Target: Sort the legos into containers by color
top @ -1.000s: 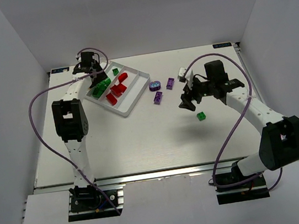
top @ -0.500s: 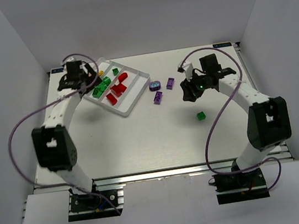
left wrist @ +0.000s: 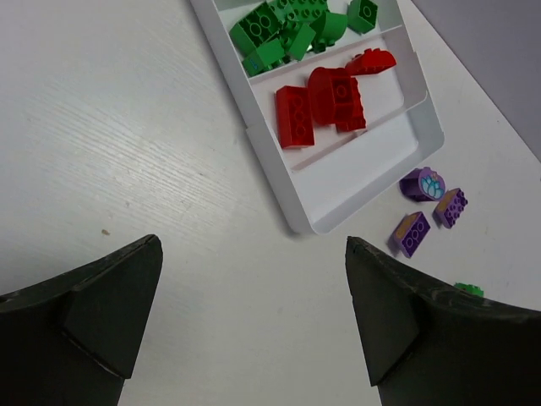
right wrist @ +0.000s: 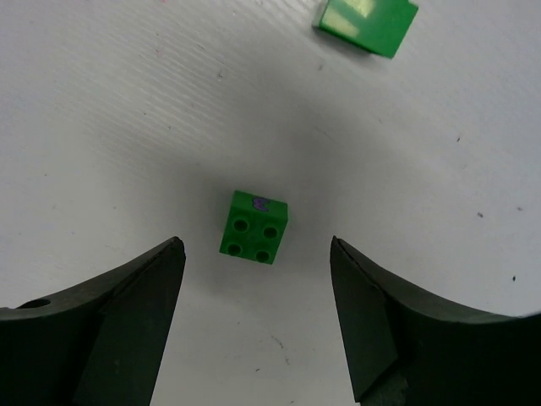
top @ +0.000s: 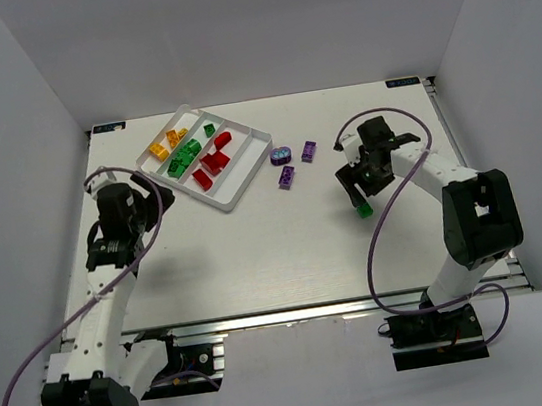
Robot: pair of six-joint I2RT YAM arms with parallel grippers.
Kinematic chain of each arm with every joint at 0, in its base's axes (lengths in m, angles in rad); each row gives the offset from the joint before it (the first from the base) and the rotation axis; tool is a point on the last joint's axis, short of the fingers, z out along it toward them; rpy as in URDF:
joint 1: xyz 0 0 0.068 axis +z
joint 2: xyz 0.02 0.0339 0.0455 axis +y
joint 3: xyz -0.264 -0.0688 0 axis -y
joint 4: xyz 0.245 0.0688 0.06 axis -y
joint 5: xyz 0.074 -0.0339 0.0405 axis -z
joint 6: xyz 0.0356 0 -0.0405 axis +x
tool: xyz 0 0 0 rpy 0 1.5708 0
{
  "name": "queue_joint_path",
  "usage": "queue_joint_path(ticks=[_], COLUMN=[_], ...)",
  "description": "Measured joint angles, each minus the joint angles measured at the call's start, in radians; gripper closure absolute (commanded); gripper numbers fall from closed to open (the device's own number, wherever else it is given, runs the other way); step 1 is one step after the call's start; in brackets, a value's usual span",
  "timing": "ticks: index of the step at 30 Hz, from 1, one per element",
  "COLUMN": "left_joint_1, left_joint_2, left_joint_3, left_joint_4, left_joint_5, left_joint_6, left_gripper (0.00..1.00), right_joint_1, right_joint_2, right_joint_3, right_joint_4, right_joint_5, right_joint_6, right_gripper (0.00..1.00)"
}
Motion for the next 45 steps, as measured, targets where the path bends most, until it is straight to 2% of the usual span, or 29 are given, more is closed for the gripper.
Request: queue_joint_path(ticks=[8, 13, 21, 24, 30, 33, 34, 35, 37, 38, 41, 45], left_joint_1=[0.0, 0.0, 0.0, 0.0, 0.0, 0.0, 0.0, 0.0, 0.0, 0.0, -0.004, -0.051], left_joint_2=[-0.164, -0.206, -0.23, -0.233, -0.234, -0.23, -0.227, -0.223, -0.216, -0.212, -0.201, -0.153], left_joint_3=[-0.131, -0.184, -0.188, -0.189, -0.207, -0.217, -0.217, -0.218, -0.222, -0.224, -0.256, -0.3], left_joint_4=[-0.029, -0.034, -0.041, -0.041, -0.009, 0.026, 0.036, 0.048, 0.089, 0.113, 0.215, 0.351], left_joint_5=[0.054, 0.074, 0.088, 0.098, 0.183, 0.238, 0.257, 0.275, 0.324, 0.352, 0.434, 0.529], left_joint_6=[-0.07, -0.113, -0.141, -0.151, -0.172, -0.18, -0.182, -0.185, -0.193, -0.199, -0.224, -0.269], left_gripper=[0.02, 0.03, 0.03, 0.03, 0.05, 0.06, 0.06, 0.06, 0.06, 0.06, 0.06, 0.08], right_joint_1=[0.007, 0.01, 0.014, 0.016, 0.016, 0.019, 0.019, 0.019, 0.019, 0.019, 0.02, 0.024], right_joint_2=[0.002, 0.022, 0.062, 0.072, 0.076, 0.072, 0.072, 0.071, 0.061, 0.05, -0.005, -0.092], right_joint_3=[-0.047, -0.076, -0.09, -0.096, -0.106, -0.11, -0.111, -0.111, -0.112, -0.112, -0.104, -0.047], right_joint_4=[-0.008, 0.0, 0.075, 0.102, 0.12, 0.126, 0.126, 0.127, 0.126, 0.126, 0.118, 0.077], right_joint_5=[0.042, 0.051, 0.095, 0.105, 0.108, 0.1, 0.092, 0.085, 0.045, 0.024, -0.109, -0.386], right_joint_6=[0.049, 0.069, 0.082, 0.087, 0.079, 0.07, 0.068, 0.066, 0.055, 0.045, -0.021, -0.199], right_gripper=[0.28, 0.32, 0.39, 0.49, 0.57, 0.72, 0.81, 0.86, 0.97, 0.99, 1.0, 1.0])
